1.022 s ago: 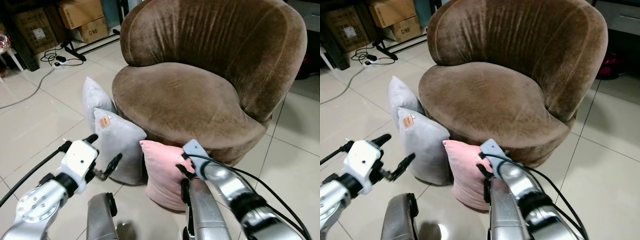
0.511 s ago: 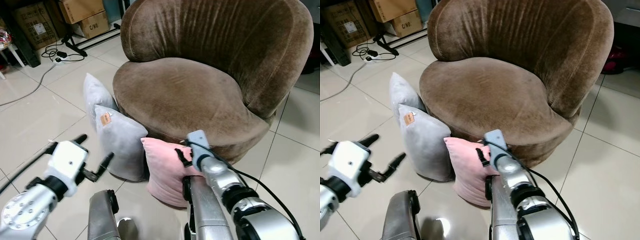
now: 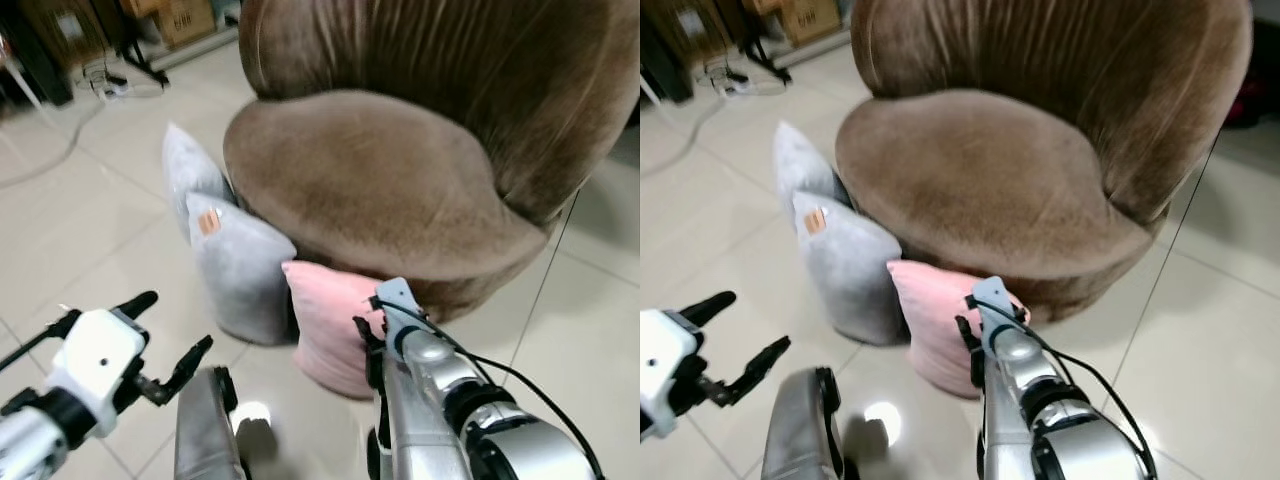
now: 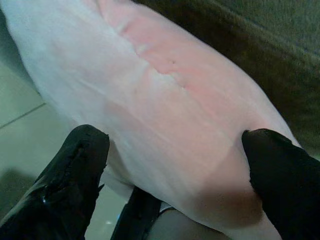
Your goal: Move the pillow to the sofa from floor
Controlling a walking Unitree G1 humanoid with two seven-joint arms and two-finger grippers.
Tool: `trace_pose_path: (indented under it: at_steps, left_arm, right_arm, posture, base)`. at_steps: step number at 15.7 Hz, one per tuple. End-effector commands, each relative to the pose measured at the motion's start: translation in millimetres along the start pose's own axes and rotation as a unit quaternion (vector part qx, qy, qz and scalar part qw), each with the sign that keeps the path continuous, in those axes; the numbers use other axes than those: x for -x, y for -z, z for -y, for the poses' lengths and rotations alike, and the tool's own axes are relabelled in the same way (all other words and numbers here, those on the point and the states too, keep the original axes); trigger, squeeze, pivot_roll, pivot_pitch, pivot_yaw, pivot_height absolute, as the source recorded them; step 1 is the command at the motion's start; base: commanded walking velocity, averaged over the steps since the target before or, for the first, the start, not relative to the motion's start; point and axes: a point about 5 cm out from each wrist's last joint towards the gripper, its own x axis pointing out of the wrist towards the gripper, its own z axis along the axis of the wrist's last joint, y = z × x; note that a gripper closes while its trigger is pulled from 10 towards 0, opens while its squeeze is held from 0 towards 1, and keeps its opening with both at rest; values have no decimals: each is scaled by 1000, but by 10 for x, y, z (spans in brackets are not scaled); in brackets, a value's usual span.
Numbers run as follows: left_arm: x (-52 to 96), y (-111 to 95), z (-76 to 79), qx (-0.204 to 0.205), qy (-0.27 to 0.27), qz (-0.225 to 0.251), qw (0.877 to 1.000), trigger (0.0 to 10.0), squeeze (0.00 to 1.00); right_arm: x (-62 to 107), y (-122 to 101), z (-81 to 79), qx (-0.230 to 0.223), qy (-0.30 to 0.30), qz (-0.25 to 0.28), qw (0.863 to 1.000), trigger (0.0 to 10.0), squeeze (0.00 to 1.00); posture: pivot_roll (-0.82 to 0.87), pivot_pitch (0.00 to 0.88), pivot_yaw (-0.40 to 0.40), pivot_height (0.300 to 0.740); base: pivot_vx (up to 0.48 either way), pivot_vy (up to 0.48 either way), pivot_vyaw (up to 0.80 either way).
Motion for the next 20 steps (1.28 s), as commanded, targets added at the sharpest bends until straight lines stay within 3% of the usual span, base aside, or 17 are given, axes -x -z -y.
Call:
trace_pose_path:
  at_steps: [1,3,4,5,7,20]
  left_arm:
    - [65,-47,-4,-7,6,-4,1000,10000,0]
    - [221,-76,-13,-16,7,-22,1000,10000,0]
    - [279,-89,-20,-18,5,-30,999,10000,0]
    - [326,-89,-19,-18,6,-38,999,10000,0]
    - [361,-88,6,-16,15,-44,999,10000,0]
    - [403,-67,35,-13,24,-58,998,10000,0]
  right_arm:
    - [-4,21,-15,6,10,-13,1000,10000,0]
    - [-16,-48,-43,18,44,2,999,10000,0]
    - [-20,-84,-77,28,55,11,998,3961,0]
    - [-24,-101,-146,36,53,16,998,0,0]
    - [-20,-58,-318,67,17,9,998,0,0]
    - [-13,-35,-358,84,28,11,996,0,0]
  posture:
    - [57,185,31,505]
    - [77,200,44,505]
    - [84,204,51,505]
    - [85,207,53,505]
    - [80,202,50,505]
    - [83,200,59,505]
  base:
    - [0,0,0]
    - [0,0,0]
    - [0,0,0]
    - [0,0,0]
    - [0,0,0]
    - [0,0,0]
